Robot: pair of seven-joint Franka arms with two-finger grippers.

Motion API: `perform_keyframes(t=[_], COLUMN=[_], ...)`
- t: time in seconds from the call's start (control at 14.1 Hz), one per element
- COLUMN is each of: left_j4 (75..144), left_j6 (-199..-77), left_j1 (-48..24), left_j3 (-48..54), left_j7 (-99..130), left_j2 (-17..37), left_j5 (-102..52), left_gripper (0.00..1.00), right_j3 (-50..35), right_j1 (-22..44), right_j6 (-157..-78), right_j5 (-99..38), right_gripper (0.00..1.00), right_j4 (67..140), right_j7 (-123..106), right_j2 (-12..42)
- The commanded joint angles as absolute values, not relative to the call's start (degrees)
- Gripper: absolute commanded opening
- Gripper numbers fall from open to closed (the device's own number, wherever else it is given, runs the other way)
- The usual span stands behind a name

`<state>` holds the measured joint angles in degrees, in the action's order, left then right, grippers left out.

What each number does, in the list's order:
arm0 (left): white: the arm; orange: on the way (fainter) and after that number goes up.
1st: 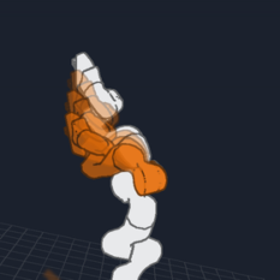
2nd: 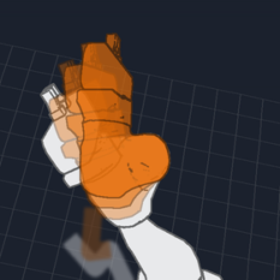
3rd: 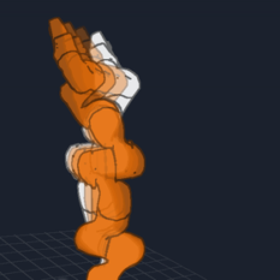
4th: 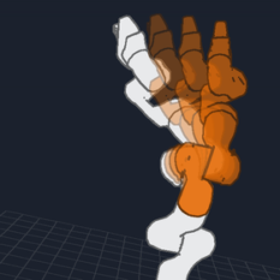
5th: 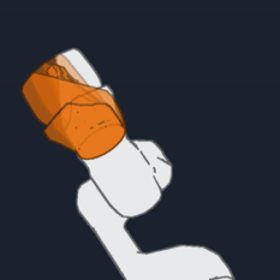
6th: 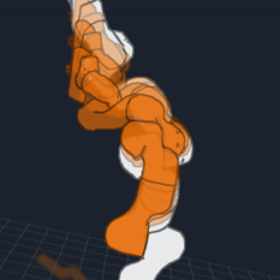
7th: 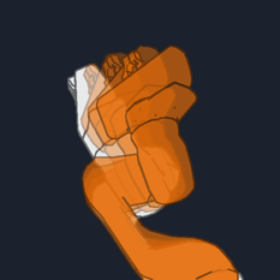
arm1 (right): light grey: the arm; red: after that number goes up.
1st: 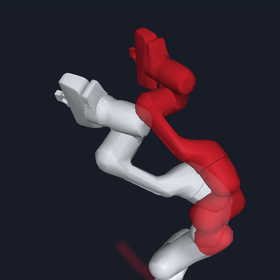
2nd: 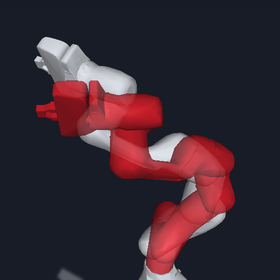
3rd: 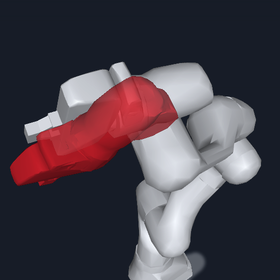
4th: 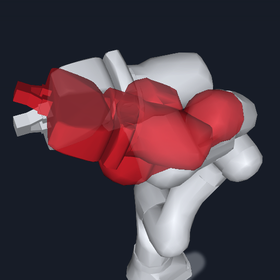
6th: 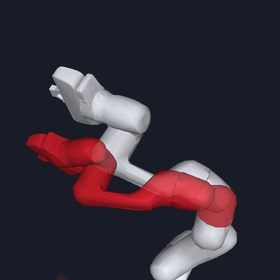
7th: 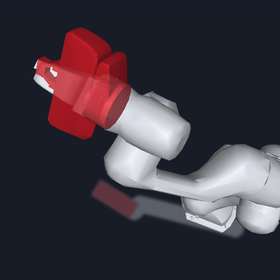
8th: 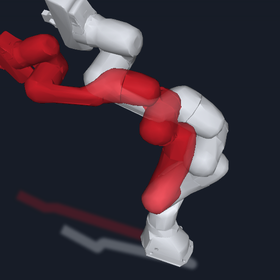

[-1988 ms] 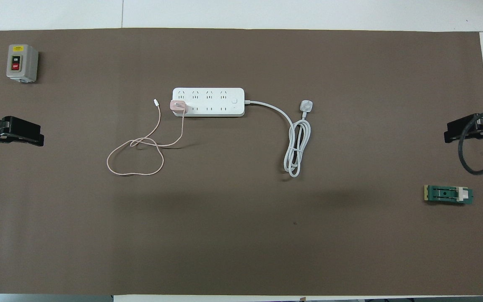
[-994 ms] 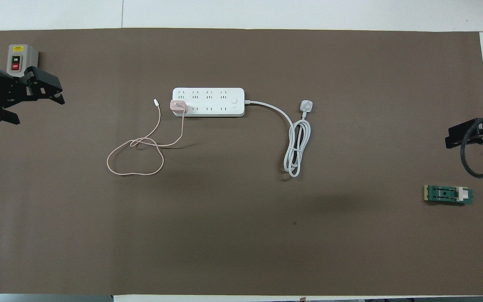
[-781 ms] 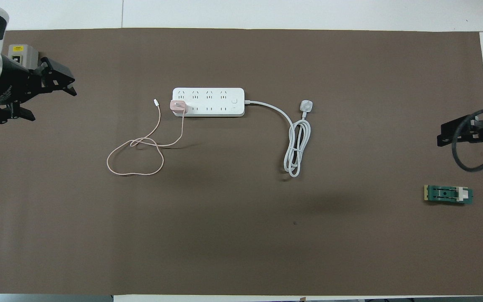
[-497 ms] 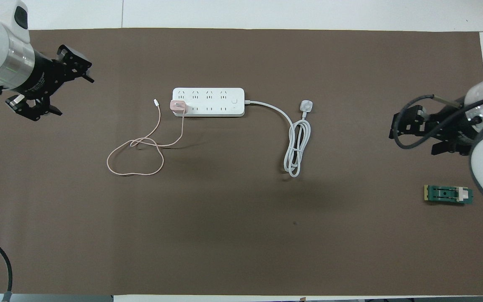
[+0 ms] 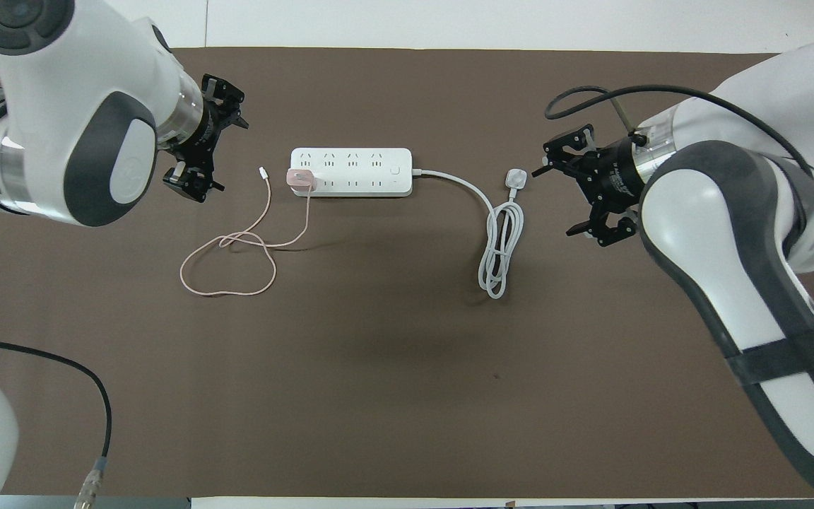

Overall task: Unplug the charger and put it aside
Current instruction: 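Reach the left gripper to the pink charger while the right gripper reaches the strip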

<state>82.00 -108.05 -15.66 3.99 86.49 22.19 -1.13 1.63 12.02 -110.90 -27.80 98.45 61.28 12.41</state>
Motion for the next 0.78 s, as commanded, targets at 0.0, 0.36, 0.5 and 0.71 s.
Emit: perform_keyframes(t=[0.0,0.36,0.5,0.71], left_j4=[80.33,79.80,79.80,79.80], left_j6=[-112.40,-114.35,-114.52,-115.66], left_j1=[-20.20,-21.36,-21.18,-20.83], left_j3=[2.81,2.81,2.90,2.90], left_j7=[96.20,103.88,105.02,106.00], left_j2=[28.53,32.25,33.31,33.49], left_j5=[3.04,4.22,4.22,3.87], left_gripper=[1.00,1.00,1.00,1.00], right_j3=[1.84,1.76,1.76,1.67], right_j1=[14.92,18.98,21.17,21.27], right_j6=[-116.69,-122.76,-126.55,-124.03], right_j5=[-37.74,-45.33,-51.30,-52.38], right_gripper=[1.00,1.00,1.00,1.00], right_j4=[94.43,85.26,83.33,75.53], right_j7=[72.20,81.46,82.26,83.40], right_j2=[19.55,31.71,36.10,43.91])
